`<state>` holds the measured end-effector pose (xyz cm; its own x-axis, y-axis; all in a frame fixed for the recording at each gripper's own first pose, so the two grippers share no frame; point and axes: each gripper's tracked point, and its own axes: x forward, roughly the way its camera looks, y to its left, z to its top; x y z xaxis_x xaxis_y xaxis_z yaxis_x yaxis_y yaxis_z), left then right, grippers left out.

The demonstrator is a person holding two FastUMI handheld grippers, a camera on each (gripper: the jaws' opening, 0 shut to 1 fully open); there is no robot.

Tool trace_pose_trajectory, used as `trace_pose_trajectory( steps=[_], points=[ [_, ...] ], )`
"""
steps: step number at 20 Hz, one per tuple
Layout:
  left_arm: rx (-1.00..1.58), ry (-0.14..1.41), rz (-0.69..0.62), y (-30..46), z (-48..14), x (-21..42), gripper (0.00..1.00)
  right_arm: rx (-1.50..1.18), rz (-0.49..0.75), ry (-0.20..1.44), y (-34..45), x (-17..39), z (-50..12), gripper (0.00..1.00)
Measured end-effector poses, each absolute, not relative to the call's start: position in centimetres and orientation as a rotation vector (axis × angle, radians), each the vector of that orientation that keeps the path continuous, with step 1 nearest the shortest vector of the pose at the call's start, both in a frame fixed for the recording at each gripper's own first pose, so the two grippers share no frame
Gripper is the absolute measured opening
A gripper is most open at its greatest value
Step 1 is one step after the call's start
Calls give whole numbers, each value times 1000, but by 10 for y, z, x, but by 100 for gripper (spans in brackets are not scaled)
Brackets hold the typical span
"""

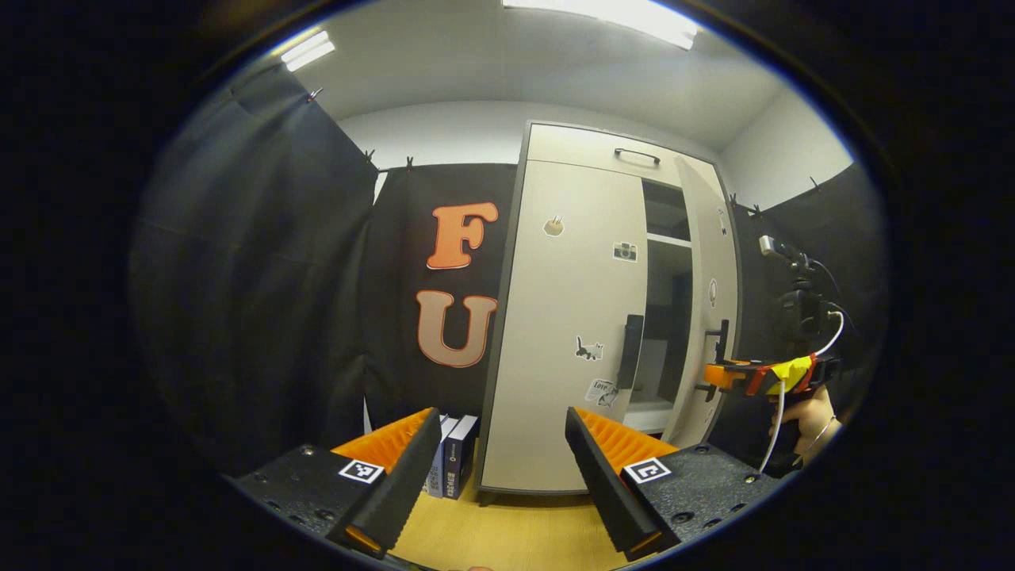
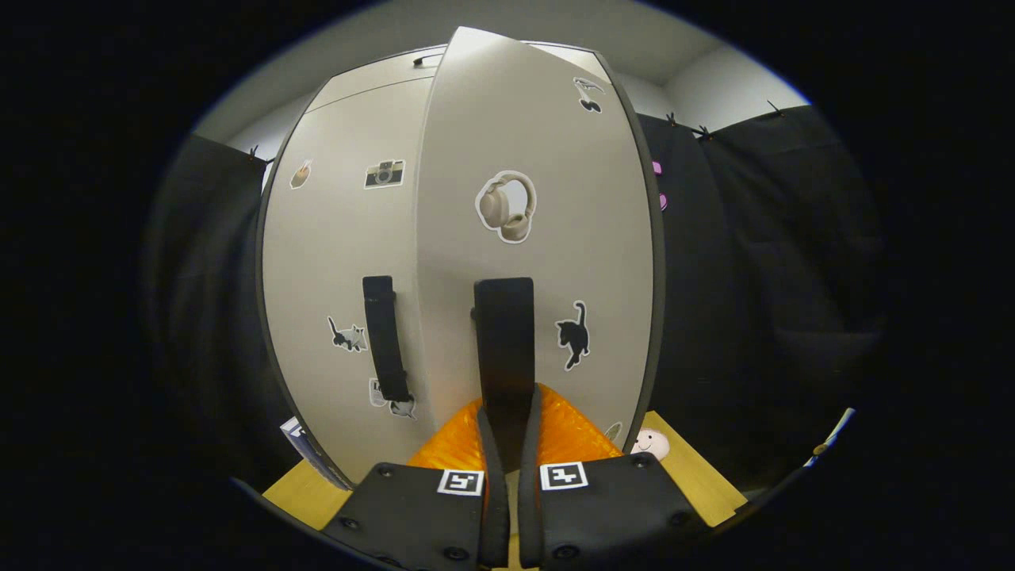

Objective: Open the right door of the double-door shoe cabinet with the right hand, and open the left door with the left hand.

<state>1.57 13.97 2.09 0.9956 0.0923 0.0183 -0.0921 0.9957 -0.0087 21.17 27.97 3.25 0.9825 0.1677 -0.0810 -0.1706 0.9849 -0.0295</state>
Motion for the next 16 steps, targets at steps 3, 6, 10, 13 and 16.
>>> trace_pose_trajectory(
  steps=[3, 6, 10, 13, 16],
  points=[
    [-4, -8, 82, 127, 23, 24, 98, -38, 173, 69, 270, 206, 34, 13],
    [1, -12, 85, 112, 27, 28, 95, -42, 170, 64, 258, 200, 35, 13],
    [-5, -13, 84, 89, 31, 33, 95, -63, 160, 57, 242, 197, 38, 12],
    [7, -8, 94, 73, 31, 36, 95, -62, 176, 55, 235, 195, 39, 11],
    [1, -6, 101, 56, 29, 38, 95, -55, 195, 53, 231, 194, 40, 11]
  ],
)
